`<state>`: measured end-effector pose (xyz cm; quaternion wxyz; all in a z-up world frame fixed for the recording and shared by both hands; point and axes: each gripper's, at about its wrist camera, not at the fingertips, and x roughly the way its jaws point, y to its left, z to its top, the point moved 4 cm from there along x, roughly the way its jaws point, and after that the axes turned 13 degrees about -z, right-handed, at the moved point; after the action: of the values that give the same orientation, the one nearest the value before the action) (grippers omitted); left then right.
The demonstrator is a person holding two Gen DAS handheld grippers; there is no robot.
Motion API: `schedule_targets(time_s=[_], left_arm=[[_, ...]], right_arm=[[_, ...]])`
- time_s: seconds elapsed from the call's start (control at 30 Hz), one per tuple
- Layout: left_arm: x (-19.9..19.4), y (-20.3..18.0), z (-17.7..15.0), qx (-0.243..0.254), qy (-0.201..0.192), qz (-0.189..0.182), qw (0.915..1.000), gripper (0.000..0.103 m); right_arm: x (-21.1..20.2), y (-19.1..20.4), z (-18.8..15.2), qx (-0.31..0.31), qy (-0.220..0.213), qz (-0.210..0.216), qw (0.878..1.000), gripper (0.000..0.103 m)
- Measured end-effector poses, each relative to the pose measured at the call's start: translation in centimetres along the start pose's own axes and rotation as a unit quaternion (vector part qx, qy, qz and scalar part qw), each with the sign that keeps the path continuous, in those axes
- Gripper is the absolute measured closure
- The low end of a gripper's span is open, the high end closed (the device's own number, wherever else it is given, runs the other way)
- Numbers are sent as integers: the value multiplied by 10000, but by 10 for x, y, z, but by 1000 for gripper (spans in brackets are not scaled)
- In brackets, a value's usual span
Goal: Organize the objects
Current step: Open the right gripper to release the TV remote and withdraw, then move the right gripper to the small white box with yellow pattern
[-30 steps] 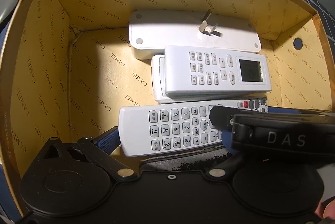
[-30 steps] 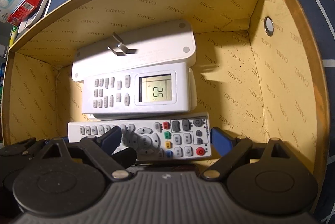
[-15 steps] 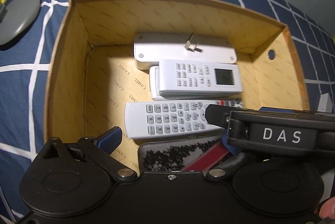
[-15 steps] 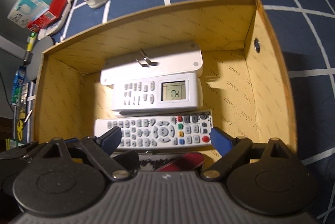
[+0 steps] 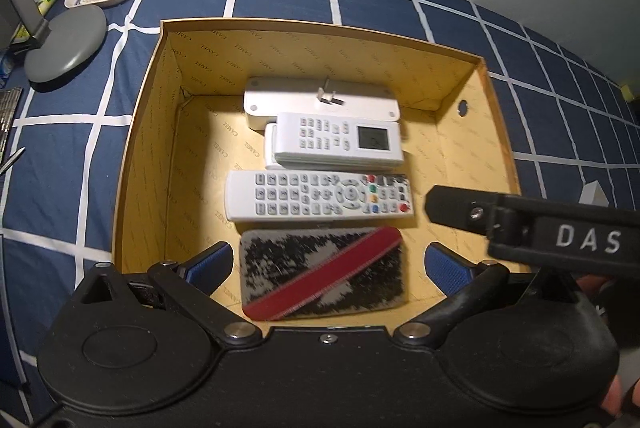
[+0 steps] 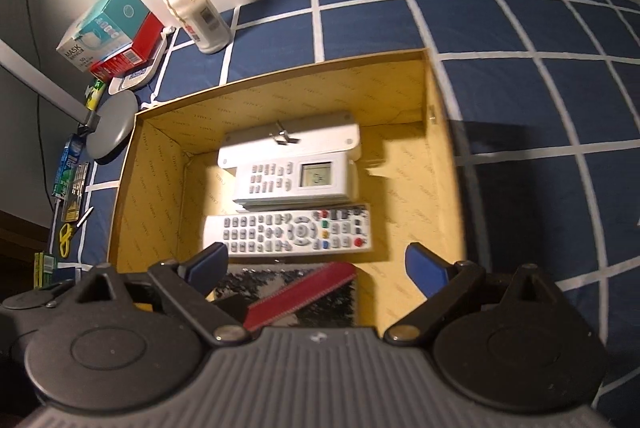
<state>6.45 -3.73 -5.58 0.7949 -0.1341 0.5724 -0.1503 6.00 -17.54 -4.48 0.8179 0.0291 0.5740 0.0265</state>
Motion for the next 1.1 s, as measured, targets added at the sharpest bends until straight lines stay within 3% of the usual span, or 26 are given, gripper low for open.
schedule_targets(time_s=[0.2, 0.63, 1.1], left_arm=[[-5, -23, -13, -14, -116, -133, 9998, 0], [12, -95, -27, 334, -163, 83, 9993, 0], [75, -208, -33, 163, -145, 319, 9993, 0]], right_arm=[[-20, -35, -8, 256, -162, -69, 9995, 5], [-46, -126, -19, 607, -414, -219, 9971, 0], [-42, -259, -5, -34, -238, -254, 9994, 0]])
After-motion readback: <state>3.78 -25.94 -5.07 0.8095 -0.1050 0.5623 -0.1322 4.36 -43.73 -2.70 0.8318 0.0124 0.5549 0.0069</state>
